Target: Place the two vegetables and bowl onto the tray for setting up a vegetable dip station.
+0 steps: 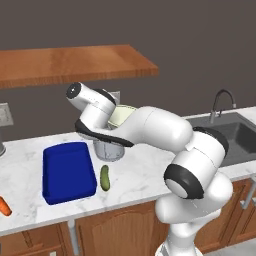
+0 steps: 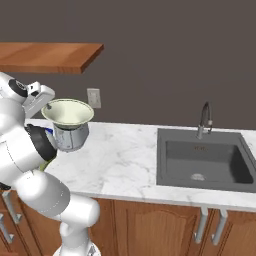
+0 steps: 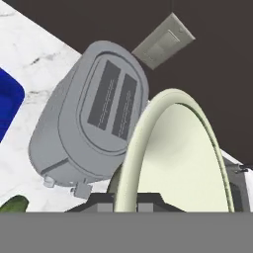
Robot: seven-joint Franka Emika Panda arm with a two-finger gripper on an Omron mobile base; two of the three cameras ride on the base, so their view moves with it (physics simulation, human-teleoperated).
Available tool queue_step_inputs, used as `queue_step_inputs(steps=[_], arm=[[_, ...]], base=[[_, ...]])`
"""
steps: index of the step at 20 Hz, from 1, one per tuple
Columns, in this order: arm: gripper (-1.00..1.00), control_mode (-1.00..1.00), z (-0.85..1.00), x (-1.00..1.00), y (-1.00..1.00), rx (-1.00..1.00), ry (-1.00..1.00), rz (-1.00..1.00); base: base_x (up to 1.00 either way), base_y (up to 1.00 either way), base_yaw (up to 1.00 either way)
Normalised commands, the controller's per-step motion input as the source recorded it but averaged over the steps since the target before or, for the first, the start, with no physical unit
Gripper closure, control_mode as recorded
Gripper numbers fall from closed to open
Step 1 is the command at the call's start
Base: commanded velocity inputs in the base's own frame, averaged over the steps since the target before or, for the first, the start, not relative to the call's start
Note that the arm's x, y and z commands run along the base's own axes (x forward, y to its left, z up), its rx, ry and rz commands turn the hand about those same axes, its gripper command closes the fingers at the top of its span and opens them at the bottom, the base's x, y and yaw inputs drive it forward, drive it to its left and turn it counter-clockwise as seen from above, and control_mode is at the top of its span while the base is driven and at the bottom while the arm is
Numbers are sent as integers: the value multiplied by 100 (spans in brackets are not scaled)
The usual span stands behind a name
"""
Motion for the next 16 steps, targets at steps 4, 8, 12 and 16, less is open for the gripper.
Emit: queue_step_inputs(steps=[4,8,12,16], arm=[[100,100,0,0,0,0,0,0],[100,100,0,0,0,0,0,0],[100,100,0,0,0,0,0,0],[100,100,0,0,0,0,0,0]], base=[[1,53,0],[2,52,0],[3,51,0],[4,51,0]])
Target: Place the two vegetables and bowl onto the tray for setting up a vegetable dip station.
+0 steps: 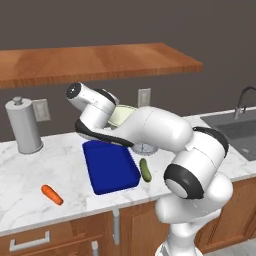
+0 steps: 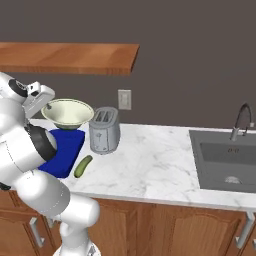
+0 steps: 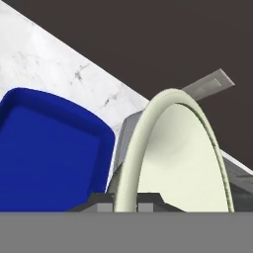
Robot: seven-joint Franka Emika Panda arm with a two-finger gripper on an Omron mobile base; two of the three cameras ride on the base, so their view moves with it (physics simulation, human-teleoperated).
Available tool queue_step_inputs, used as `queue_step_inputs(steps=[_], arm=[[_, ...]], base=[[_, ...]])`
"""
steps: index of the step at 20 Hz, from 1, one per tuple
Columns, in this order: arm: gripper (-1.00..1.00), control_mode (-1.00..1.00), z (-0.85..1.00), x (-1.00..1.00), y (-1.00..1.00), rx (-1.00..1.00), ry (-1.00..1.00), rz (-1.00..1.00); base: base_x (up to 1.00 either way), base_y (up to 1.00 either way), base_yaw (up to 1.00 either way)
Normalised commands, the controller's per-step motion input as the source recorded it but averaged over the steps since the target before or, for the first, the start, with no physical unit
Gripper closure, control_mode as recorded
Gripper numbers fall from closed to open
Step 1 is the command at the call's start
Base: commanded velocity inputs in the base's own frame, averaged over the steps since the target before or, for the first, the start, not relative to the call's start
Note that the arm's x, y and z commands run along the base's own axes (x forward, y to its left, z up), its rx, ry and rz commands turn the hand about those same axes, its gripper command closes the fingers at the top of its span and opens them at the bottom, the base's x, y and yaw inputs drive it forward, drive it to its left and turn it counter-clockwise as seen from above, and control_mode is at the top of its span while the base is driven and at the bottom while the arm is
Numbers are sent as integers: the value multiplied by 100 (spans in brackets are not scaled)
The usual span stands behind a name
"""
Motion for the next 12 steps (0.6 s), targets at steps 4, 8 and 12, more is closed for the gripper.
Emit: queue_step_inputs(steps=[4,8,12], arm=[[100,100,0,0,0,0,0,0],[100,100,0,0,0,0,0,0],[100,100,0,0,0,0,0,0]], base=[[4,50,0],[5,48,0],[7,41,0]])
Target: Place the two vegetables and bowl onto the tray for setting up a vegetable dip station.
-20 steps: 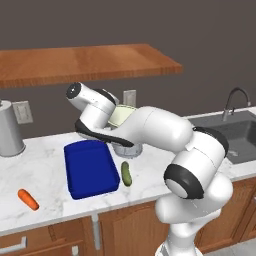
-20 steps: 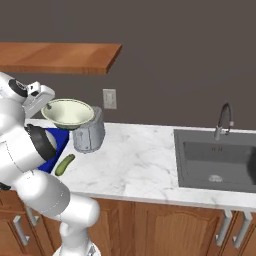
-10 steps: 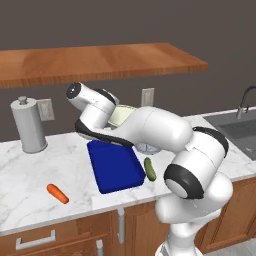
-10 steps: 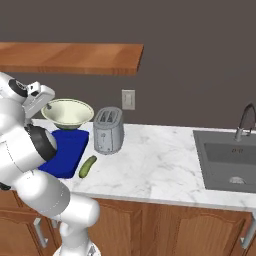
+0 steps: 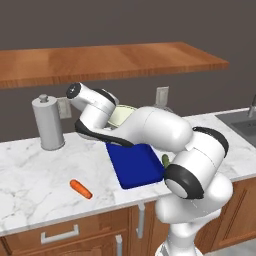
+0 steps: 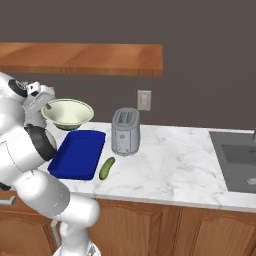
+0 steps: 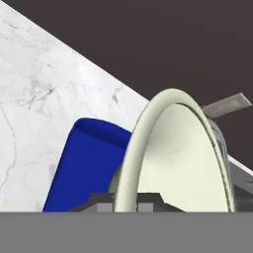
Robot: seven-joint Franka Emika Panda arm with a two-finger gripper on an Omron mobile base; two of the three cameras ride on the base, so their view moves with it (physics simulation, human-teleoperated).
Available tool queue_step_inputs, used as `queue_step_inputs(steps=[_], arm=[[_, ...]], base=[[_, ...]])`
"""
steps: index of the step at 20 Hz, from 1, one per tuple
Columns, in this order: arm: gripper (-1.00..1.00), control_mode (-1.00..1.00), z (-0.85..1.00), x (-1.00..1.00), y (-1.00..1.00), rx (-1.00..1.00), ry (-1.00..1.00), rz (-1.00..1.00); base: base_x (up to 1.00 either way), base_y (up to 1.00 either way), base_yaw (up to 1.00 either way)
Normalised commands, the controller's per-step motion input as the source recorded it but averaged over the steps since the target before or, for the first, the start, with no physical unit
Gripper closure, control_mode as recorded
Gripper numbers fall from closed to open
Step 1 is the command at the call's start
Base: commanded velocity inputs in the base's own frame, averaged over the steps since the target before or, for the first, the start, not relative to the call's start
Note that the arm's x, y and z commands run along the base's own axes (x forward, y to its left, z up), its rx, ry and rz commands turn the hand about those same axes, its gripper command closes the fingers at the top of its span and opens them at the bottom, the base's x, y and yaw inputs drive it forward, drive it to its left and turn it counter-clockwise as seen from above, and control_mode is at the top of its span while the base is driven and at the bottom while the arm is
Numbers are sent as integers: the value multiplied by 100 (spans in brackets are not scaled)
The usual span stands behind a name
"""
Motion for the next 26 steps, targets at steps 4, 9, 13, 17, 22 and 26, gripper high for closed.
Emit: queue_step_inputs(steps=[4,9,13,17,22,26], arm=[[100,100,0,0,0,0,0,0],[100,100,0,0,0,0,0,0],[100,100,0,0,0,0,0,0],[100,100,0,0,0,0,0,0],[100,100,0,0,0,0,0,0],[100,100,0,0,0,0,0,0]], base=[[8,35,0],[7,33,0],[7,32,0],[2,17,0],[0,0,0],[0,0,0]])
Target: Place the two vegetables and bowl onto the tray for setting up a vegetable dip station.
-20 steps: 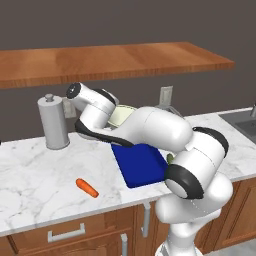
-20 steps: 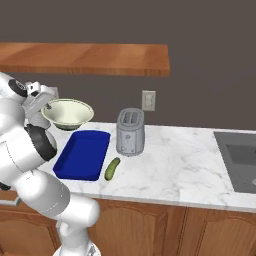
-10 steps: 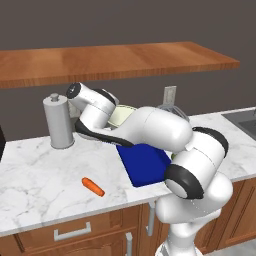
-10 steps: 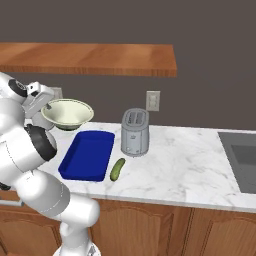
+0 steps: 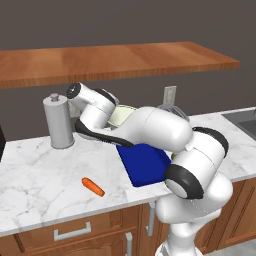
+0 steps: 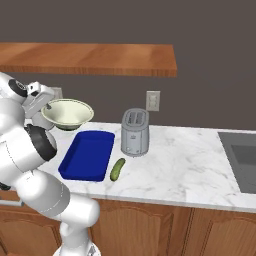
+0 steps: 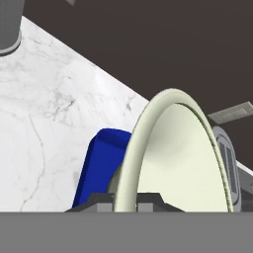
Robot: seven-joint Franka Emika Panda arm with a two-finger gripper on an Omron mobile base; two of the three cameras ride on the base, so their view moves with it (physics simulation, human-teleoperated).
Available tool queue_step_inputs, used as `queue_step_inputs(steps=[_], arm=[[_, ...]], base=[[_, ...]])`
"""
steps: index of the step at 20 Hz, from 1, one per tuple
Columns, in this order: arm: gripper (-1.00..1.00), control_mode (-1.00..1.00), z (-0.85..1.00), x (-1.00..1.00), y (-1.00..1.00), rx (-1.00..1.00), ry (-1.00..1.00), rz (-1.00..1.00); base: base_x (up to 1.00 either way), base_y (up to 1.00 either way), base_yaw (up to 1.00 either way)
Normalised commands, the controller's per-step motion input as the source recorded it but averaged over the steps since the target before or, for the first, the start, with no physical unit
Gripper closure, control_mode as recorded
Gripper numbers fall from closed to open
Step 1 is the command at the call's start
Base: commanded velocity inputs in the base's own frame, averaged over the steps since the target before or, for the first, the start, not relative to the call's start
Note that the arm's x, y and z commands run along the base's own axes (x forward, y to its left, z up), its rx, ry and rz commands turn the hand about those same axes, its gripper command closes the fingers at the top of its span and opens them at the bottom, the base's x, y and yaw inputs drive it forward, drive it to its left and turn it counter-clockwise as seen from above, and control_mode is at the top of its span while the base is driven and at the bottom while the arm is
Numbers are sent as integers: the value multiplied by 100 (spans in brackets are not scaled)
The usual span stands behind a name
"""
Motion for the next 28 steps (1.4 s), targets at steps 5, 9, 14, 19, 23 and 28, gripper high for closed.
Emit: queue_step_inputs(steps=[5,9,14,19,23,28], arm=[[100,100,0,0,0,0,0,0],[100,100,0,0,0,0,0,0],[100,-100,0,0,0,0,0,0],[100,-100,0,0,0,0,0,0],[100,-100,0,0,0,0,0,0],[100,-100,0,0,0,0,0,0]], base=[[0,0,0],[0,0,0],[0,0,0],[0,0,0],[0,0,0],[0,0,0]])
